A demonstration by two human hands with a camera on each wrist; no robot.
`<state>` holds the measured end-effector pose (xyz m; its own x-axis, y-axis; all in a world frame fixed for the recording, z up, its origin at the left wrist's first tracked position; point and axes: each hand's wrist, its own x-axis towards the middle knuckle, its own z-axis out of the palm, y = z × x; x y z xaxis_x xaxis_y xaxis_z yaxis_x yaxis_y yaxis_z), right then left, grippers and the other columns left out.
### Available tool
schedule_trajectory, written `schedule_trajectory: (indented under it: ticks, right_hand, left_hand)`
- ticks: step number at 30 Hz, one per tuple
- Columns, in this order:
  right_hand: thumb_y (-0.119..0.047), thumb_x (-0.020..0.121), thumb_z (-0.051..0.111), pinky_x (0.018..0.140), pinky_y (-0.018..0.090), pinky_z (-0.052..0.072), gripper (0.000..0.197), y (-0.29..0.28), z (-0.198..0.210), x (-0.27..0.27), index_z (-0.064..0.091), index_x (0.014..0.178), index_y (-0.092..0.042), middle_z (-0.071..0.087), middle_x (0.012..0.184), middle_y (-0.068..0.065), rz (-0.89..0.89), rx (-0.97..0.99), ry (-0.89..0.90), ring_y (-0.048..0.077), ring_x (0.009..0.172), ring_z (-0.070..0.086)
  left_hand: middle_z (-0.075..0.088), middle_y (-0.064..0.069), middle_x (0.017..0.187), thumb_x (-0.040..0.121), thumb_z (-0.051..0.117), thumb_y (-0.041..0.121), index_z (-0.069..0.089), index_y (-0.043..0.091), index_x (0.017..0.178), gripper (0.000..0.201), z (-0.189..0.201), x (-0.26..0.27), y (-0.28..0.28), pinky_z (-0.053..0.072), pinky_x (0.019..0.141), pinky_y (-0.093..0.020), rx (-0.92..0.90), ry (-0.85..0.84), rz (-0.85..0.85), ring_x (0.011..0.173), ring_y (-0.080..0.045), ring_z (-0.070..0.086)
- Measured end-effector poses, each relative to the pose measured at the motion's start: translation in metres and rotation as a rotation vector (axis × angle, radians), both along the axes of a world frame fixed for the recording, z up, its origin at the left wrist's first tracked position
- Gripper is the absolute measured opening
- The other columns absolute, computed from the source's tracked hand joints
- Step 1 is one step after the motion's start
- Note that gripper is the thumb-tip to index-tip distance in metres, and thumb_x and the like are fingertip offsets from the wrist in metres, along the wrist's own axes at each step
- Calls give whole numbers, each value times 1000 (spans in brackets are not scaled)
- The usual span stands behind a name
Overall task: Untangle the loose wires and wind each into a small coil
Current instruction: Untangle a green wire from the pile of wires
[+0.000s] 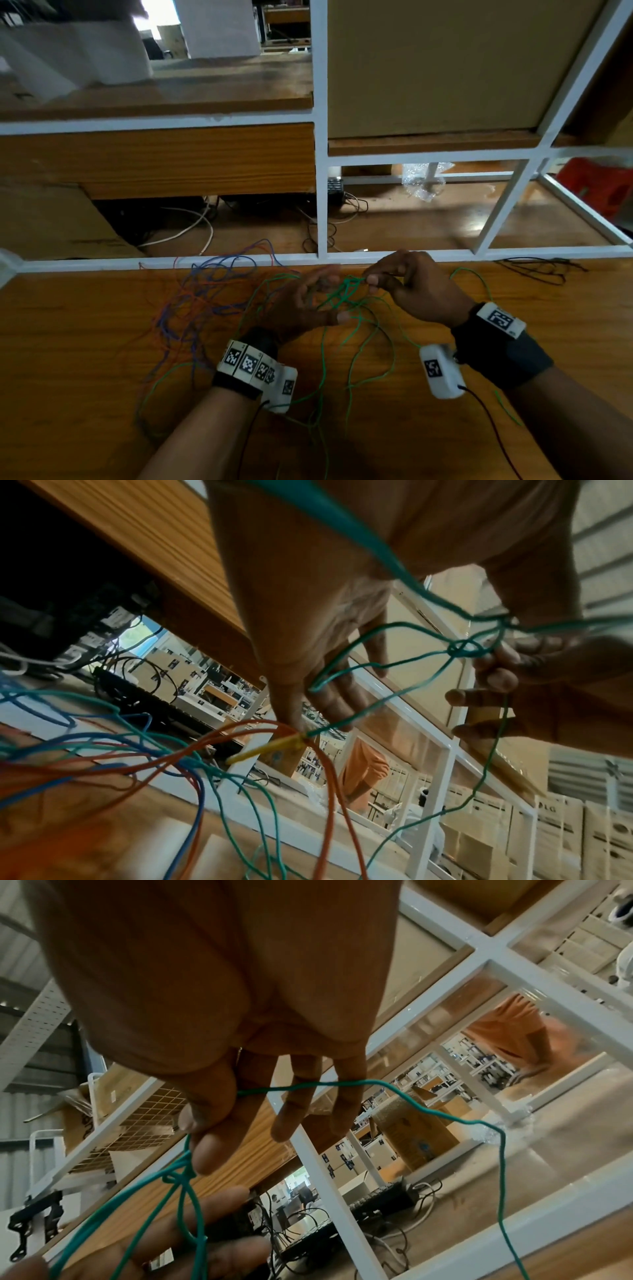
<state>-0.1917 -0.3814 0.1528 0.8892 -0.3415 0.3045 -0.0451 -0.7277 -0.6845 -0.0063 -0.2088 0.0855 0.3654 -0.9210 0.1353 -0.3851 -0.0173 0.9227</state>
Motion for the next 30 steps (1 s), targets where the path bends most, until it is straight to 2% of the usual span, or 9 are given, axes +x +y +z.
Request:
schedule_trajectory:
  ticks: [3, 7, 11, 16, 20, 22, 25, 27, 30]
  right_hand:
    - [-6, 96, 70, 79, 39, 52, 26, -3, 5, -3, 76, 71, -14, 78, 84, -3, -19, 5, -45, 9, 84, 71]
    - [-7, 94, 72, 79, 38, 55, 23, -9, 1, -6, 78, 74, -17, 78, 85, -7, -34, -3, -33, 7, 85, 72]
    - [-9, 89, 77, 78, 18, 53, 15, -4, -6, -11, 84, 90, -22, 79, 91, -13, -29, -87, 11, -4, 87, 68]
    - [-12, 84, 82, 74, 0, 38, 14, -3, -15, -23, 85, 89, -25, 76, 90, -15, -96, -157, 32, -18, 82, 58]
    - [-11, 82, 83, 77, 7, 44, 16, 2, -29, -27, 85, 89, -26, 78, 88, -11, -123, -211, -8, 1, 90, 63]
    - [-14, 81, 84, 76, 25, 54, 17, 5, -36, -28, 84, 90, -29, 77, 88, -10, -143, -262, 8, 15, 94, 67]
    - [-21, 77, 85, 72, 29, 54, 19, 12, -45, -30, 83, 91, -33, 76, 87, -9, -141, -364, 99, 21, 94, 67]
    - [-33, 78, 88, 73, 22, 51, 16, 16, -45, -32, 83, 93, -35, 78, 90, -13, -123, -270, 109, 13, 92, 70]
    - [-37, 88, 80, 83, 18, 56, 16, 24, -33, -34, 84, 101, -28, 79, 100, -15, -93, 262, 14, 1, 97, 73]
  left_hand:
    - [65, 7, 129, 65, 92, 41, 53, 40, 136, 81, 5, 0, -9, 55, 96, -32, -3, 59, -9, 118, -9, 63]
    - [69, 17, 118, 81, 76, 49, 64, 41, 123, 44, 19, -11, -17, 54, 91, -27, -72, -76, 32, 112, -6, 65]
    - [76, 5, 98, 89, 75, 18, 78, 12, 106, 18, 31, -16, -23, 49, 67, -12, -66, -40, 30, 84, 2, 68]
    - [77, 1, 91, 83, 80, 8, 78, 11, 100, 18, 29, -8, -15, 53, 76, -19, 25, -8, 8, 85, -5, 70]
    - [71, 15, 95, 88, 77, 16, 73, 17, 116, 28, 30, -15, -9, 48, 75, -9, 164, -91, -29, 87, 13, 64]
    - [68, 20, 94, 89, 76, 18, 75, 15, 113, 24, 28, -20, -10, 45, 72, -5, 211, -135, -56, 83, 18, 61]
    - [67, 21, 89, 87, 77, 22, 78, 21, 105, 17, 21, -27, -11, 42, 71, -10, 247, -271, -11, 80, 17, 58]
    - [63, 26, 87, 89, 74, 24, 77, 25, 102, 13, 19, -31, -10, 40, 69, -7, 208, -327, 61, 82, 18, 56]
    - [64, 20, 90, 91, 70, 21, 74, 28, 99, 11, 18, -38, -7, 37, 71, -3, 50, -366, 139, 89, 8, 57]
